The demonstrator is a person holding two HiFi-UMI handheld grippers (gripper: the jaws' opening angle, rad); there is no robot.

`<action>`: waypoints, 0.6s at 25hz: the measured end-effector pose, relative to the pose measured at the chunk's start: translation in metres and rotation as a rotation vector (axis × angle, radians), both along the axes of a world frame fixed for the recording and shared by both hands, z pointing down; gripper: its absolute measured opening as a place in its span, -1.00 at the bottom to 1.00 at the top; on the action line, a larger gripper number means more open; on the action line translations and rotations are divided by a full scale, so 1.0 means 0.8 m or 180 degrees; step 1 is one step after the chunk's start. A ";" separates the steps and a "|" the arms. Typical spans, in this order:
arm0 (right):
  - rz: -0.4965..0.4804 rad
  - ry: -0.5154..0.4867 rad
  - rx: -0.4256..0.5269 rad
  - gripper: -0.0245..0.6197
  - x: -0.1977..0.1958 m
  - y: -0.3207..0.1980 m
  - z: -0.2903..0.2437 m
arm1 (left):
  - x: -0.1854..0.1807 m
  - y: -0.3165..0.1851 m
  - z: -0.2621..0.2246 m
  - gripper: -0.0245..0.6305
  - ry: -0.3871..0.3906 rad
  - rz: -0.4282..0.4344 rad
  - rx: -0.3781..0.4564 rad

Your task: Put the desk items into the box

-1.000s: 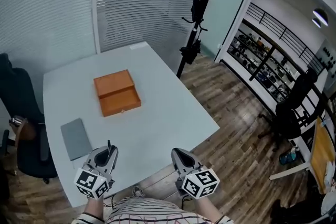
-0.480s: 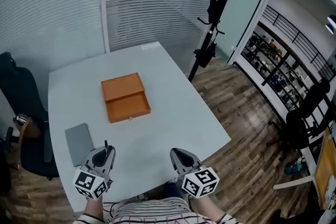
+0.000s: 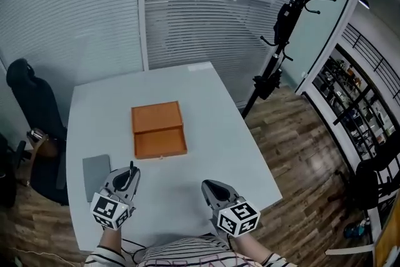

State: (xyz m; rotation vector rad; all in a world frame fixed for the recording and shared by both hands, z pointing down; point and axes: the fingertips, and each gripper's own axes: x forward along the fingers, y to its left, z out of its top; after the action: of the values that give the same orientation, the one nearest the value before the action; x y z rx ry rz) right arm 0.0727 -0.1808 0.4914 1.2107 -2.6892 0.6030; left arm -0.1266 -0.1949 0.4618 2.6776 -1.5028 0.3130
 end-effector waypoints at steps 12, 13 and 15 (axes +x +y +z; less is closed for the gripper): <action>-0.0198 -0.0059 -0.0078 -0.84 0.004 -0.056 0.008 | 0.010 -0.103 -0.021 -0.81 -0.0712 0.0097 0.0162; -0.0202 -0.0062 -0.0086 -0.84 0.004 -0.059 0.010 | 0.012 -0.112 -0.021 -0.81 -0.0759 0.0115 0.0176; -0.0212 -0.0073 -0.0101 -0.84 0.005 -0.065 0.013 | 0.016 -0.129 -0.022 -0.81 -0.0861 0.0157 0.0191</action>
State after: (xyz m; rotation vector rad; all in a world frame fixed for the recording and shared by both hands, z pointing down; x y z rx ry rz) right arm 0.0763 -0.2330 0.5017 1.1084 -2.7156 0.6515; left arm -0.1138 -0.2980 0.4446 2.8156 -1.5340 0.6679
